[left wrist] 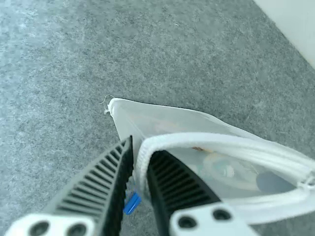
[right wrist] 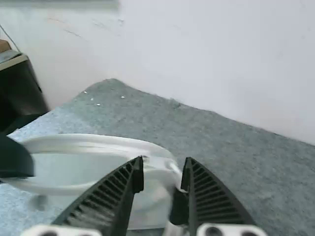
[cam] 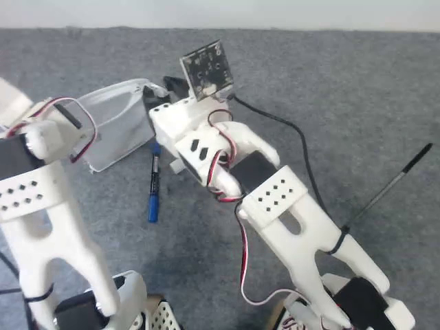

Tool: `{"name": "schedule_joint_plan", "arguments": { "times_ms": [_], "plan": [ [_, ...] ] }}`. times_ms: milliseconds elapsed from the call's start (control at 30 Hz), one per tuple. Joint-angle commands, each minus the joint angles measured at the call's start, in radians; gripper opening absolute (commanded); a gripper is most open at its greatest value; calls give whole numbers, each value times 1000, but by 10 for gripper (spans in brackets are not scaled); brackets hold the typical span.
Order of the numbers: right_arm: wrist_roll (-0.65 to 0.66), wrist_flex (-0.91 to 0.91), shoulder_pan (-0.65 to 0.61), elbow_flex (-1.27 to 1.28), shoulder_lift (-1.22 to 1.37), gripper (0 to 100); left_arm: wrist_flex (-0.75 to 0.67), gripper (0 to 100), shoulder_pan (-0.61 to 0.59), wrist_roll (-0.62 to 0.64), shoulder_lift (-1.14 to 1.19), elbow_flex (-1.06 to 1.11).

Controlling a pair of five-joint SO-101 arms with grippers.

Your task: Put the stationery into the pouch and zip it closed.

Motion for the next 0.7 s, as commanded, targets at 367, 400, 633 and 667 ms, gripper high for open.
{"name": "schedule_joint_plan", "arguments": {
  "times_ms": [367,400,633,667],
  "plan": [
    [-32,159,61,-63,-67,119,-31,10,-176,98,-14,-41],
    [-58,166,62,-63,-67,121,-32,10,-186,107,-14,-41],
    [-94,257,70,-63,-67,124,-32,10,-195,117,-14,-41],
    [-95,269,82,-63,-67,124,-32,10,-195,117,-14,-41]
  ]
}}
